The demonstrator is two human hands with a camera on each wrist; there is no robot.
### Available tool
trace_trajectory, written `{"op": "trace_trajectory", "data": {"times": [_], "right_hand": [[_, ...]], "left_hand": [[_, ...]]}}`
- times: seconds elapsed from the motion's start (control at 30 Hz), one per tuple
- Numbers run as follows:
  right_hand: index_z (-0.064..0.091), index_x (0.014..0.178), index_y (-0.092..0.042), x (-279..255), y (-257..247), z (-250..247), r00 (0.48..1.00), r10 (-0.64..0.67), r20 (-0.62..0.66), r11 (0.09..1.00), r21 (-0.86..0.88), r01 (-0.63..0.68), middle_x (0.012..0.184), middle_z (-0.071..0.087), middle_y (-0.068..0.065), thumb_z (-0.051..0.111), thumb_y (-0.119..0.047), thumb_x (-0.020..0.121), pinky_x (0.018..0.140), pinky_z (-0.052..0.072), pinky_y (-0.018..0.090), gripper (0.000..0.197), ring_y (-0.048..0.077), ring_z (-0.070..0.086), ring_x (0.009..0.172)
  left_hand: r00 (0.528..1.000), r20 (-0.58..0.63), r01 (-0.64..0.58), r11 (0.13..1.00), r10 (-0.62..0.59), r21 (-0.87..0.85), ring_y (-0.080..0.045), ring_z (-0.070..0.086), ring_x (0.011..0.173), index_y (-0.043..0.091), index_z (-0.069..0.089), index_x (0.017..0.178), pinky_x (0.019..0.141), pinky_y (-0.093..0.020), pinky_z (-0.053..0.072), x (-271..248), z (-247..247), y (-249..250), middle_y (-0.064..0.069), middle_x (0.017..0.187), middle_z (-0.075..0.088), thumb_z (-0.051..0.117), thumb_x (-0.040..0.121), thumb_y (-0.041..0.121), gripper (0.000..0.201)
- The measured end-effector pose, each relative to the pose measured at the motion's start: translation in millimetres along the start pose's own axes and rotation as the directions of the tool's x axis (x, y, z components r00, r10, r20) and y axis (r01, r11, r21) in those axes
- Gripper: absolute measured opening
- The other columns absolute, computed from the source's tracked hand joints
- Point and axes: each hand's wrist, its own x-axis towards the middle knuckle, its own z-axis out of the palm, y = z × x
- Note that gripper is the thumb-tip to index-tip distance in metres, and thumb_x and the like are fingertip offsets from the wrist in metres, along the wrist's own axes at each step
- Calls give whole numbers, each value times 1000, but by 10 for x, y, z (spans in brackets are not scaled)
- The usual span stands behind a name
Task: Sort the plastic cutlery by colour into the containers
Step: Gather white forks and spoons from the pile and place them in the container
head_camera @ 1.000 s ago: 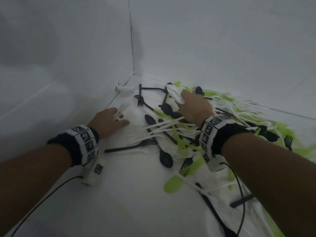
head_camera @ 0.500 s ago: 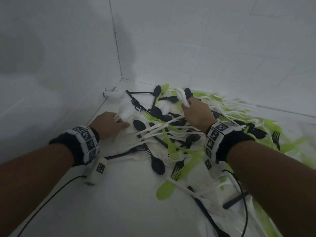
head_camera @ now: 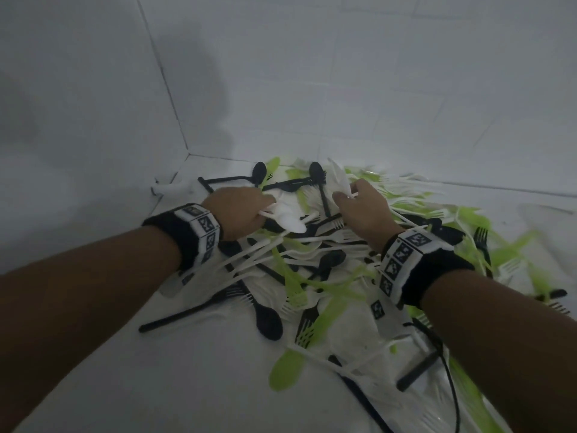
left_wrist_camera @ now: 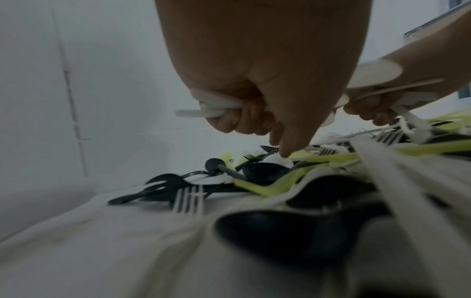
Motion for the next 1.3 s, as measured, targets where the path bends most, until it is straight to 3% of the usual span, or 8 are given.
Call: {"op": "trace_trajectory", "data": {"times": [0.13, 0.3, 0.53, 0.7, 0.77, 0.9, 1.0, 1.3], "right_hand": [[53, 112, -15, -4, 79, -24, 1000, 1, 29, 1000, 30, -2, 93, 60, -2, 56, -26, 99, 56, 37, 29, 18, 11, 55, 75], [53, 120, -21, 36, 98, -32, 999, -7, 50, 998, 62, 4, 93, 61, -7, 54, -31, 102, 56, 40, 26, 21, 10, 59, 75], [55, 122, -19, 101, 44, 31, 999, 0, 46, 999, 41, -2, 90, 60, -7, 50, -30, 103, 54, 38, 23, 23, 7, 56, 71], [52, 116, -19, 108, 0, 87, 999, 35, 38, 997, 68, -37, 102, 66, 4, 54, -35, 96, 63, 44, 32, 25, 22, 63, 84], [51, 115, -17, 98, -42, 101, 999, 28, 34, 997, 72, -30, 99, 64, 1, 55, -35, 97, 63, 44, 33, 26, 20, 62, 85], [51, 111, -15, 68, -170, 155, 998, -12, 57, 997, 76, 7, 94, 64, 1, 54, -32, 98, 64, 48, 34, 22, 21, 62, 80], [51, 110, -14, 42, -263, 231, 994, -38, 106, 997, 64, 32, 94, 63, 4, 51, -28, 99, 62, 45, 33, 18, 22, 61, 78], [54, 111, -3, -127, -449, 340, 977, -151, 149, 989, 21, 150, 100, 64, 16, 46, -23, 102, 72, 50, 39, 24, 29, 60, 82]], "left_hand": [[986, 162, 13, 997, -26, 79, -30, 59, 113, 33, 38, 154, 74, -33, 40, 351, 106, 16, -7, 137, 47, 51, 98, 28, 58], [986, 165, -49, 998, 40, 47, -32, 60, 97, 23, 52, 137, 74, -35, 44, 446, 72, 2, -9, 125, 48, 57, 96, 27, 42], [985, -111, -146, 978, 130, -150, -26, 60, 91, 22, 53, 142, 75, -41, 53, 248, 32, 13, -2, 122, 51, 50, 94, 46, 53], [894, -443, -91, 936, -75, -341, -27, 55, 81, 4, 57, 117, 70, -46, 51, 117, -233, 107, -10, 107, 52, 42, 90, 34, 43], [824, -530, -82, 885, -199, -459, -26, 55, 79, 2, 55, 112, 71, -47, 50, 72, -364, 121, -12, 100, 57, 45, 93, 31, 36], [759, -494, -114, 660, -424, -743, -5, 48, 50, 9, 49, 126, 47, -21, 41, -90, -581, 141, -3, 95, 73, 50, 100, 23, 30], [716, -435, -112, 525, -546, -844, -4, 44, 48, 11, 54, 111, 46, -19, 37, -242, -612, 82, 6, 77, 69, 51, 95, 12, 17], [718, -125, 84, 264, -684, -961, -4, 35, 48, 25, 40, 75, 47, -20, 32, -603, -231, 103, 13, 59, 40, 51, 97, 16, 25]]}}
